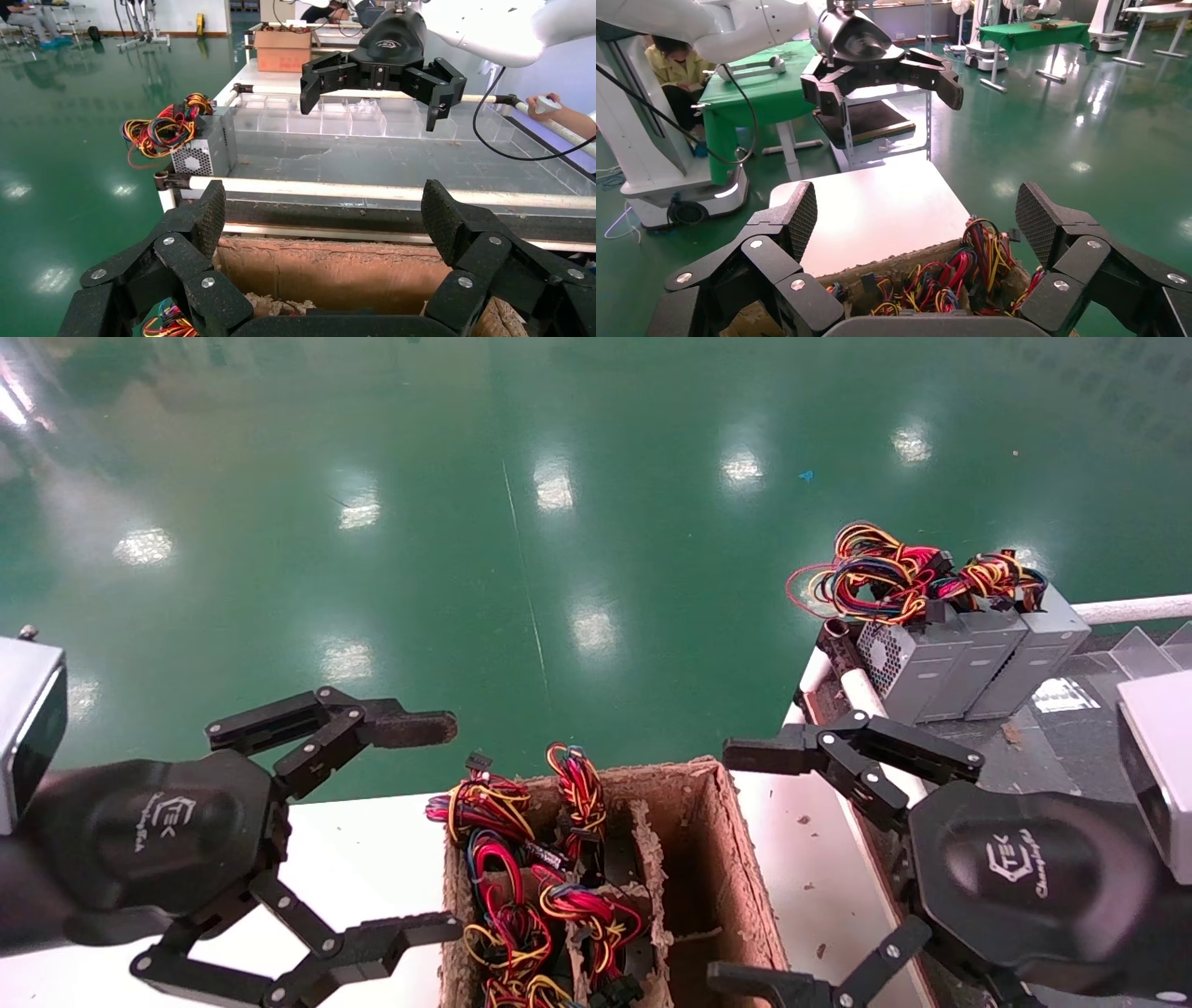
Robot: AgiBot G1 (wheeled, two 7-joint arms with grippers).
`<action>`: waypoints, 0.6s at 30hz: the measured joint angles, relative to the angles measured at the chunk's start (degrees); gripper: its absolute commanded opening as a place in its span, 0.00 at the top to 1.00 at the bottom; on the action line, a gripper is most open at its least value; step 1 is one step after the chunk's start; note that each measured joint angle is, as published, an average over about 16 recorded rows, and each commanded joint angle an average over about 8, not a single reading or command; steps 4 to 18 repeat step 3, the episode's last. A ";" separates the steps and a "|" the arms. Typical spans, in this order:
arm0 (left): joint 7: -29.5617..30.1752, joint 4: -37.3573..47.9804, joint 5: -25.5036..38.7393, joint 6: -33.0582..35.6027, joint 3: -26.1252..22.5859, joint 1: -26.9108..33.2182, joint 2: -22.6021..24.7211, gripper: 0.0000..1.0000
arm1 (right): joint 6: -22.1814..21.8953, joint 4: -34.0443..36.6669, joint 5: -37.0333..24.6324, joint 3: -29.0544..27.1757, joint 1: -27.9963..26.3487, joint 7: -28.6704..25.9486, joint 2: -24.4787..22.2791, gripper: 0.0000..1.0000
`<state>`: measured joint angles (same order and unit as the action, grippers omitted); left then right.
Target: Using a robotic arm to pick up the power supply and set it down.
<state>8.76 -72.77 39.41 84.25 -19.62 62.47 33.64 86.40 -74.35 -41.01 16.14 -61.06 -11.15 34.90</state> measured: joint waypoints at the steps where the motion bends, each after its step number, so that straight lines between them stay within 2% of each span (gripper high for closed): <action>1: 0.00 0.00 0.00 0.00 0.00 0.00 0.00 0.00 | -0.03 0.04 -0.02 0.00 -0.02 0.02 0.00 0.00; 18: 0.00 0.00 0.00 0.00 0.00 0.00 0.00 0.00 | -0.09 0.10 -0.08 -0.01 -0.06 0.06 0.01 0.00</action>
